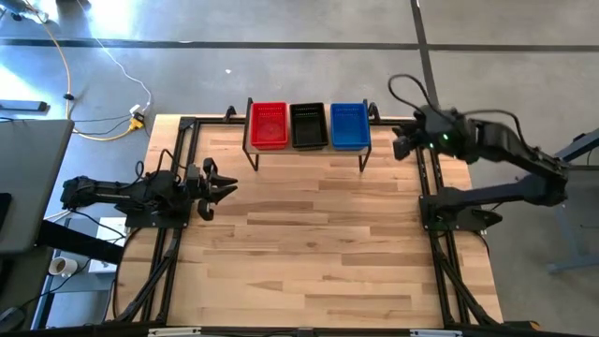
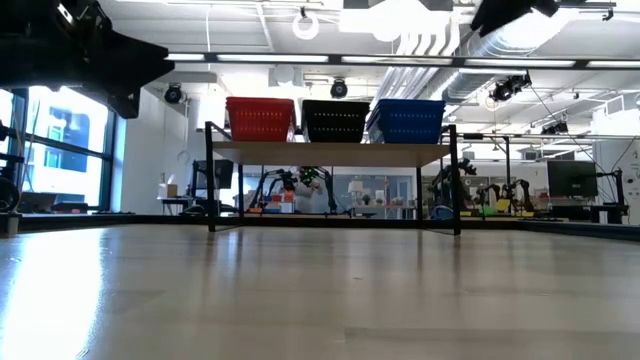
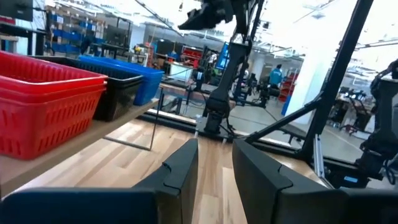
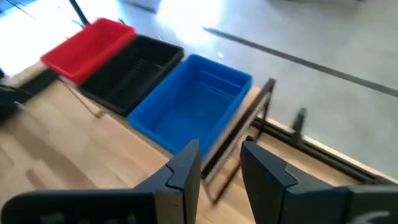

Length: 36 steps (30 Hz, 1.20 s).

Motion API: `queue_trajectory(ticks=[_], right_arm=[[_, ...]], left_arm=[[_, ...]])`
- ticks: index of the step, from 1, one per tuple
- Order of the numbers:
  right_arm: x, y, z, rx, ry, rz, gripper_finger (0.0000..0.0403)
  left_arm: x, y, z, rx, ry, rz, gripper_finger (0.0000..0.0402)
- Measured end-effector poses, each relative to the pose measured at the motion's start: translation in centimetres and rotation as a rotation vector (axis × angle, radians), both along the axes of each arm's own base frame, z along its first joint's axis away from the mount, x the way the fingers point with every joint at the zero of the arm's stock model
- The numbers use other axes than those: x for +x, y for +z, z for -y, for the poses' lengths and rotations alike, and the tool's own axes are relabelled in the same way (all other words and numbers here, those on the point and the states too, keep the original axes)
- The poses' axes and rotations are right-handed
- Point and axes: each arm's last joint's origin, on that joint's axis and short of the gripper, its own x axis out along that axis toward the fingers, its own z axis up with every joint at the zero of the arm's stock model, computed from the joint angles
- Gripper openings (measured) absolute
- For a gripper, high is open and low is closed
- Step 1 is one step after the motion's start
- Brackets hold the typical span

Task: Stack baskets on shelf by color
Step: Return to Home Position

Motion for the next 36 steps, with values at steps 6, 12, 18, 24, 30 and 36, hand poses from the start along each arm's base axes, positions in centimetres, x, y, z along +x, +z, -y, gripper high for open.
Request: queue_trajectory(ticks=[6,12,18,24,30,36], right_arm=[[-2.1,-3.8,-1.7,-0.038,0.081,0.179,0.0101],[-4.1,-7.0,-2.4,-0.048,0.108,0.318,0.0101],[-5.1,-10.5,-2.9,-0.081,0.192,0.338,0.0101],[-5.7,-13.6,-3.4,-0.092,0.328,0.407,0.0101],[-6.2,-16.4,-3.7,-0.096,0.414,0.507,0.0101],[-6.6,-18.2,-3.9,-0.098,0.497,0.541,0.0101]], left_arm=[[0.0,0.0,0.0,0.001,0.007,-0.002,0.009],[0.0,0.0,0.0,0.001,0.006,-0.003,0.009],[0.0,0.0,0.0,0.001,0.006,-0.003,0.009],[0.0,0.0,0.0,0.001,0.006,-0.004,0.009],[0.0,0.0,0.0,0.0,0.006,-0.006,0.009],[0.0,0.0,0.0,0.0,0.006,-0.006,0.009]])
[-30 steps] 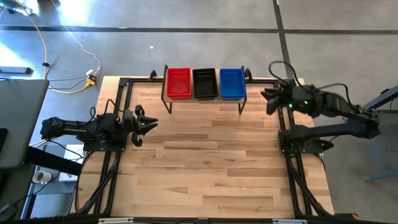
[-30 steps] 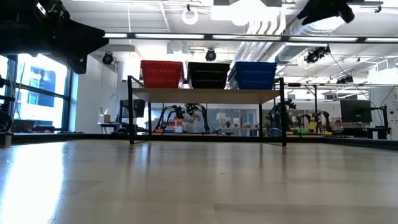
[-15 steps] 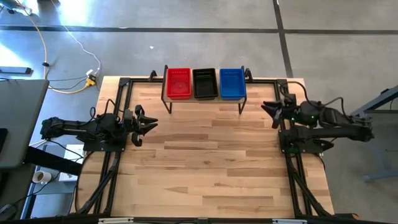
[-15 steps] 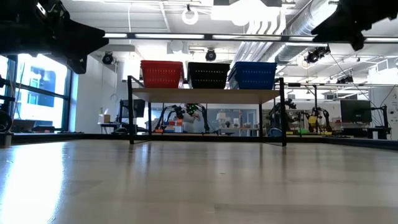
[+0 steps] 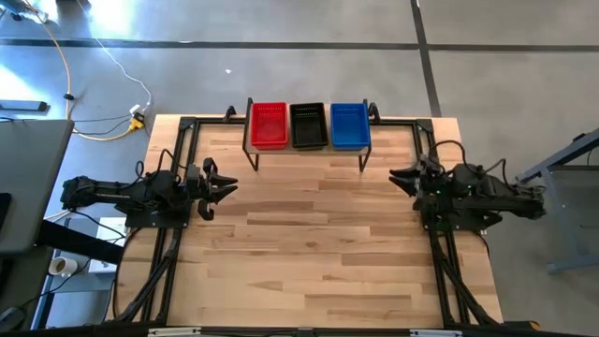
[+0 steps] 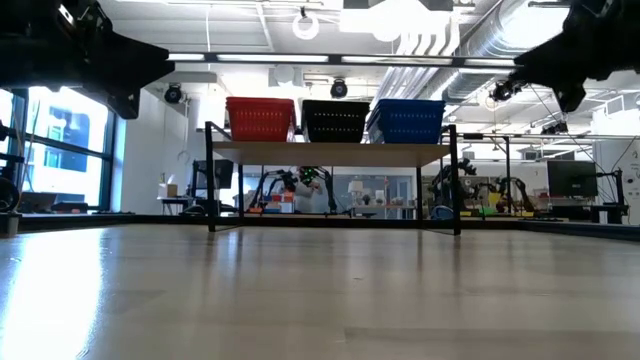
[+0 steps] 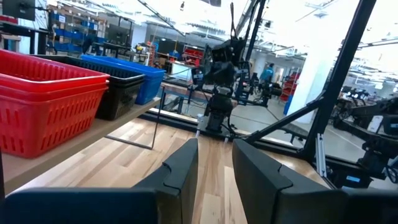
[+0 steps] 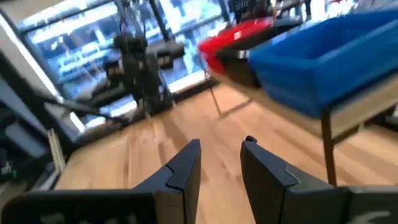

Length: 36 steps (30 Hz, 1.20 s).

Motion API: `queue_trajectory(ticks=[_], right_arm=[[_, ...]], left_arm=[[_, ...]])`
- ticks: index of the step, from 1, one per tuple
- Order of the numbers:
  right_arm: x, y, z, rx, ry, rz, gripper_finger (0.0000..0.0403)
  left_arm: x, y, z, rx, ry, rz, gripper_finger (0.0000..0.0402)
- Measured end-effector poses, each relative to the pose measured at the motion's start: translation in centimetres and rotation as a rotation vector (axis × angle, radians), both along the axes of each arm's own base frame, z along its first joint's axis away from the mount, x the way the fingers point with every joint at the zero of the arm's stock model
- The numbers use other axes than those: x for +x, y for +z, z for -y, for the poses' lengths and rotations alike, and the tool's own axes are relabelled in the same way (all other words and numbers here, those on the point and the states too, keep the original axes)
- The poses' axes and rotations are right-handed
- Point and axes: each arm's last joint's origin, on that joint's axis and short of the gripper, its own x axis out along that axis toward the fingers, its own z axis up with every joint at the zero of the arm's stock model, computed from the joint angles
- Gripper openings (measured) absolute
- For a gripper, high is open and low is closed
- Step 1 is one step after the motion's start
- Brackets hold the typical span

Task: Stack baskets on shelf by color
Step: Return to Home Position

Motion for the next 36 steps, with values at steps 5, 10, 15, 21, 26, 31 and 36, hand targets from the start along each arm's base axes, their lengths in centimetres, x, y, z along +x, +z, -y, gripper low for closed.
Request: queue_trajectory(ticks=[5,10,15,21,26,31,36], right_arm=[[0.7,-1.3,-0.2,-0.009,0.083,-0.043,0.0101],[1.3,-2.3,-0.3,0.0,0.12,0.0,0.0101],[2.1,-3.9,-0.4,-0.007,0.156,0.021,0.0101],[2.7,-5.5,-0.6,-0.011,0.213,0.042,0.0101],[3.0,-5.8,-0.7,-0.033,0.256,0.097,0.0101],[3.0,-5.8,-0.7,-0.059,0.257,0.095,0.0101],[3.0,-5.8,-0.7,-0.044,0.252,0.094,0.0101]], left_arm=[[0.0,0.0,0.0,0.0,0.0,-0.004,0.009],[0.0,0.0,0.0,0.0,-0.003,-0.004,0.009],[0.0,0.0,0.0,0.0,-0.006,-0.004,0.009],[0.0,0.0,0.0,0.0,-0.006,-0.004,0.009],[0.0,0.0,0.0,0.0,-0.006,-0.004,0.009],[0.0,0.0,0.0,0.0,-0.006,-0.004,0.009],[0.0,0.0,0.0,0.0,-0.006,-0.004,0.009]])
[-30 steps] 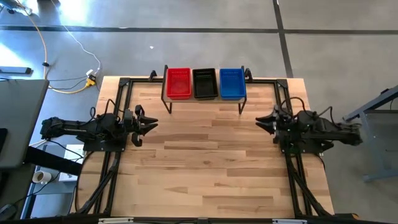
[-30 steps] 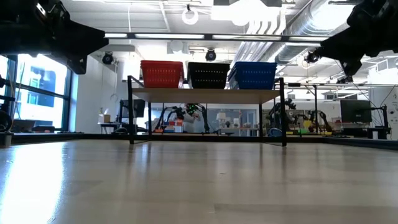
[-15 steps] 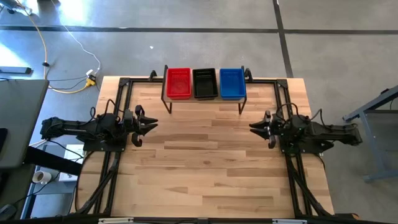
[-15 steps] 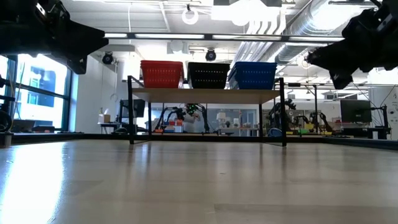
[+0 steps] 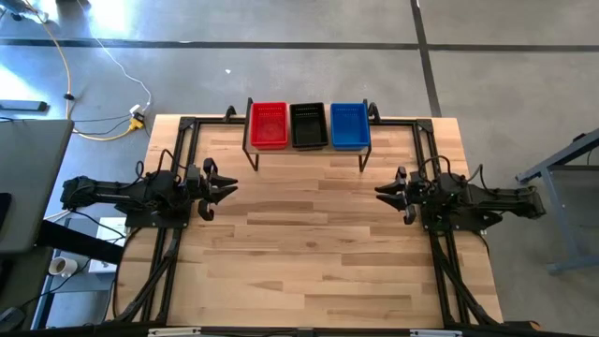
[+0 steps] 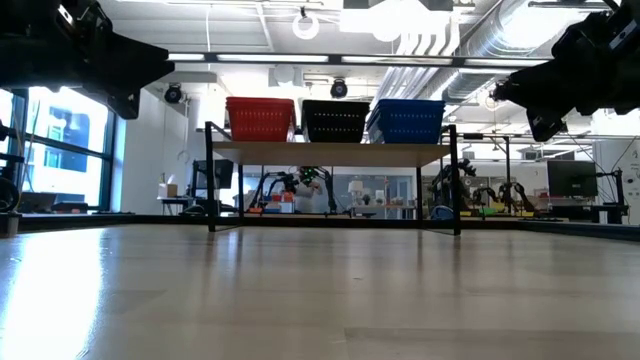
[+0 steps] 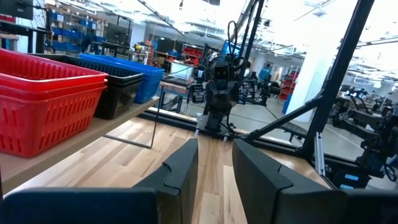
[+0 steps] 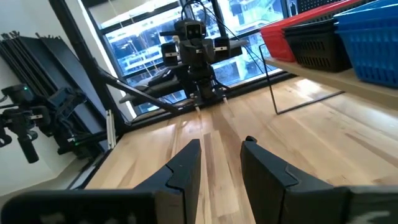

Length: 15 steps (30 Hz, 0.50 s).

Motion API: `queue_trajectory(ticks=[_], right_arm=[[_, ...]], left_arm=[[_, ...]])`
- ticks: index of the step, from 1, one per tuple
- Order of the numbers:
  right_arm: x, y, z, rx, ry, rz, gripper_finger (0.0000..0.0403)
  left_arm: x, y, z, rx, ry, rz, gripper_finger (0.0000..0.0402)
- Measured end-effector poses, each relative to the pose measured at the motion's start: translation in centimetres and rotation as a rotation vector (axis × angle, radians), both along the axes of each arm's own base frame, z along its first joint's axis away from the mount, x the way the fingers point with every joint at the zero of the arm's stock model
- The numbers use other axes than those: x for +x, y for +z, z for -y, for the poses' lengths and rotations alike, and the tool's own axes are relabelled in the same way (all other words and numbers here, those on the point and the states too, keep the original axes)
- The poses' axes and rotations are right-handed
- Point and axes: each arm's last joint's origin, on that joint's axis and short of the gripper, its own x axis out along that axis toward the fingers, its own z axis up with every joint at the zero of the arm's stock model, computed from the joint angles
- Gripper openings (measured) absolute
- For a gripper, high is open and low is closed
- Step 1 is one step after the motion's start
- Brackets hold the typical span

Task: Stack baskets on shelf by color
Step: Return to Home Position

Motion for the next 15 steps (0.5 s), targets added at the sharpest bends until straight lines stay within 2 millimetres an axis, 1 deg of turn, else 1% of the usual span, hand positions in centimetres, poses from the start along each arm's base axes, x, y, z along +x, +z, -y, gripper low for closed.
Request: queue_trajectory(ticks=[15], right_arm=[[0.0,-0.02,0.01,0.007,-0.003,-0.003,0.0101]], left_arm=[[0.0,0.0,0.0,0.0,0.0,0.0,0.009]])
